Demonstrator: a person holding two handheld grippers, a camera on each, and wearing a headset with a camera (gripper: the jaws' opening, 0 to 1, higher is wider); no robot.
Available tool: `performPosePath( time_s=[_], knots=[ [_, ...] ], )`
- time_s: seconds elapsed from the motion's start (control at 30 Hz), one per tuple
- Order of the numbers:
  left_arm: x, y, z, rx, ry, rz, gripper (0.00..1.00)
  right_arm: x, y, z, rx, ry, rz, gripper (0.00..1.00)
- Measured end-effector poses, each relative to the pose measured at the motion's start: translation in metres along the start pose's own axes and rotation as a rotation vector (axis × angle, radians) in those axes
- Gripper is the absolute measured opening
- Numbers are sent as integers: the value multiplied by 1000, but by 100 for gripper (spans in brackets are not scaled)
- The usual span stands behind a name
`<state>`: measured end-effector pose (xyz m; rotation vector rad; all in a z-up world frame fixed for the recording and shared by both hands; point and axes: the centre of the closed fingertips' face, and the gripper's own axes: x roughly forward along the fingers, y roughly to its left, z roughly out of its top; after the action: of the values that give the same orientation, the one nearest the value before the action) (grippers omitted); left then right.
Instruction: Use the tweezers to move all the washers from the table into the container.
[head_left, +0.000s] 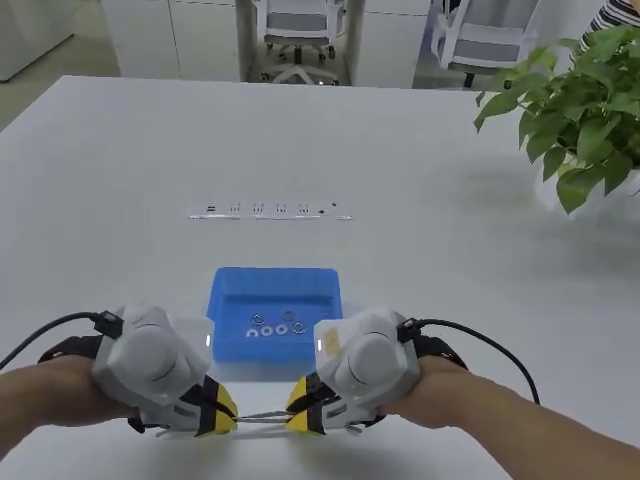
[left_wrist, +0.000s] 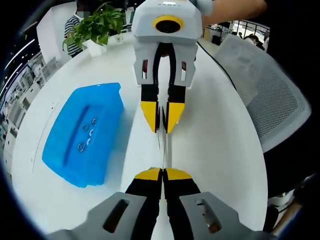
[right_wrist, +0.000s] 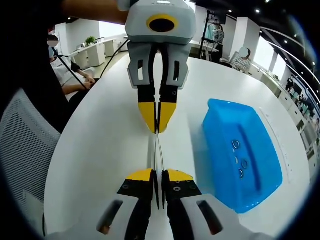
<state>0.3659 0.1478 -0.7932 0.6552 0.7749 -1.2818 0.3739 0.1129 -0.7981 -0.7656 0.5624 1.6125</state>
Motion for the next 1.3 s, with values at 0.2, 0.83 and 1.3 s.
performPosePath(
  time_s=[0.2,0.83,1.3],
  knots=[
    [2,-3,-2,2,12,-6,5,2,2,-1,-5,3,5,10],
    [8,-4,-7,28,38,0,5,5,6,-4,10,8,-2,12],
    [8,-7,-6,1,28,-4,8,4,7,-4,37,-2,-15,18]
  ],
)
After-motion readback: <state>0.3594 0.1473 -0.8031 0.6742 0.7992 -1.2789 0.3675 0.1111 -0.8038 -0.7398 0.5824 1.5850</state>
